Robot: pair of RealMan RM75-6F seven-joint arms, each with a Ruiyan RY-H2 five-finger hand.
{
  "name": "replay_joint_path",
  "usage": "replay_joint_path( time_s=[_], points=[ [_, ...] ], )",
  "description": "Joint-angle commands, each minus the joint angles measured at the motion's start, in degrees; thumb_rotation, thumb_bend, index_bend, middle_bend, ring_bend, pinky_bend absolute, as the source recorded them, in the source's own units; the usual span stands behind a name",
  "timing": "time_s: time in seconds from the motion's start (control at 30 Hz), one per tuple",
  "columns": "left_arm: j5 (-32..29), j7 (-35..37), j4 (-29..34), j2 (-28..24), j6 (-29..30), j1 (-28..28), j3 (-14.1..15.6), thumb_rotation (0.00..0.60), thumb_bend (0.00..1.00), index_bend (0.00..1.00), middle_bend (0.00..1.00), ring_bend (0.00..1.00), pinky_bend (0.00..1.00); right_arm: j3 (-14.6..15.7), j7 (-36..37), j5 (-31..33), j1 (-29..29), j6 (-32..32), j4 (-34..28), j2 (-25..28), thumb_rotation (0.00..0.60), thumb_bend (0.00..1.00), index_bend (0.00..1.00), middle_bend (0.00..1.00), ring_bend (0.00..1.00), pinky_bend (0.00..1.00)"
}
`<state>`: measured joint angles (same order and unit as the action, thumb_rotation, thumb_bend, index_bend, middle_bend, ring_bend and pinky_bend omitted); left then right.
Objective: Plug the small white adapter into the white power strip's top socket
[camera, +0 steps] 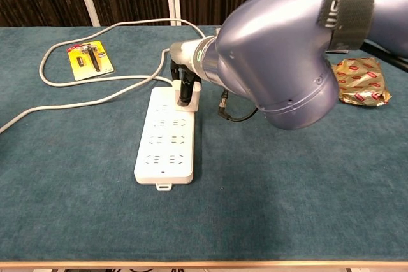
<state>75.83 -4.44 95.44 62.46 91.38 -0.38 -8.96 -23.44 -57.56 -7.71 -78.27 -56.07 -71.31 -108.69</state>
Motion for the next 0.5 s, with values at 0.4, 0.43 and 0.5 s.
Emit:
replay_joint_path(
  time_s=[0.4,0.43,0.5],
  points=[
    [-0.15,-0.37,0.01,0.11,-0.17,-0.11,-0.02,0.6,0.1,0.18,0.0,0.0,0.0,0.53,-1.12,1.1,-0.26,0.55,-0.63,0.57,0.6,0.51,0.35,0.33,0.26,0.23],
    [-0.12,-0.34,0.02,0.1,-0.15,-0.1,-0.01,0.6,0.1,0.18,0.0,0.0,0.0,0.65,-1.41,1.36,-0.3,0.64,-0.79,0.71,0.6,0.51,0.32,0.3,0.24,0.22],
    [-0.07,-0.34,0.02,0.1,-0.13,-0.09,0.02,0.6,0.1,0.18,0.0,0.0,0.0,1.0,-2.35,2.24,-0.47,0.98,-1.2,1.09,0.6,0.51,0.28,0.26,0.21,0.2]
  ],
)
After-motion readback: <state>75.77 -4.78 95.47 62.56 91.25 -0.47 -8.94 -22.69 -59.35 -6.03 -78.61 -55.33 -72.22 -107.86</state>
